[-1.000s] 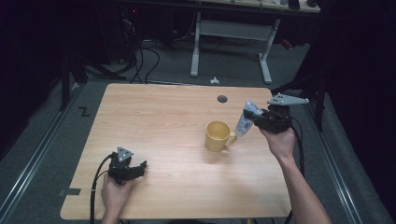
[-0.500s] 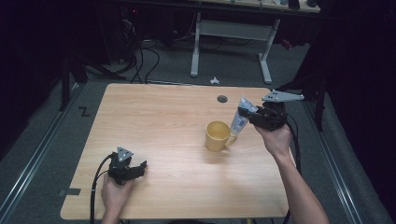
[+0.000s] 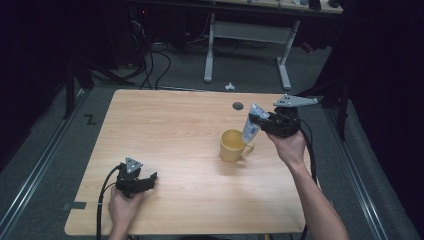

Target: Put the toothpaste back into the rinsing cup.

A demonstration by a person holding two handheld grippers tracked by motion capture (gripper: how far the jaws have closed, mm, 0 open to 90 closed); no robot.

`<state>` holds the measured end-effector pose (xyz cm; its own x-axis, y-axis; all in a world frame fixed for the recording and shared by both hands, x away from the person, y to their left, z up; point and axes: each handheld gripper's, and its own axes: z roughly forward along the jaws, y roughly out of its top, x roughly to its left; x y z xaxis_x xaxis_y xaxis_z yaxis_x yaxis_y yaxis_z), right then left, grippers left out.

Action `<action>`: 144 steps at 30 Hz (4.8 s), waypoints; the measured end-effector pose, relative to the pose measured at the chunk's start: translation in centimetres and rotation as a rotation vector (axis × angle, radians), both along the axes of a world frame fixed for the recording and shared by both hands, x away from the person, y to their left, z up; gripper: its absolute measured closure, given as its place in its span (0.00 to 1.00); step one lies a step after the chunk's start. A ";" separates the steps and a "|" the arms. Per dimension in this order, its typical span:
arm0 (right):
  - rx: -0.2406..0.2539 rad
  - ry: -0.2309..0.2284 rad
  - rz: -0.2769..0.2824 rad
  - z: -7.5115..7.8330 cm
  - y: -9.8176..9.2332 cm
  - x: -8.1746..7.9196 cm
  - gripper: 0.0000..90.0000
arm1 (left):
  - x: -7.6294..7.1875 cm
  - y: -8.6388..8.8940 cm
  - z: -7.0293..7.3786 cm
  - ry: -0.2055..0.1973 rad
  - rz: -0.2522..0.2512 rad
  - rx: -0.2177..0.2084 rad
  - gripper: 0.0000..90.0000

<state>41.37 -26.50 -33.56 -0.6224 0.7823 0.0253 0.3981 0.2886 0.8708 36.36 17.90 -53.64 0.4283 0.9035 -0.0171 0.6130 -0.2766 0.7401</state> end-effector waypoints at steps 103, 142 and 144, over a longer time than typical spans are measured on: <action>-0.093 0.087 -0.022 -8.0 4.9 3.4 0.80 | 0.0 0.0 0.0 0.000 0.000 0.000 0.27; -0.182 0.102 0.001 -9.6 5.1 3.2 0.76 | 0.0 0.0 0.0 0.000 0.000 0.000 0.27; -0.186 0.100 0.000 -9.5 5.1 3.2 0.75 | 0.0 0.0 0.0 0.000 0.000 0.000 0.27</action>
<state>44.54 -21.40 -43.08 -0.6237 0.7795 -0.0583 0.4797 0.4405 0.7589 36.35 17.89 -53.65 0.4283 0.9035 -0.0173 0.6129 -0.2764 0.7402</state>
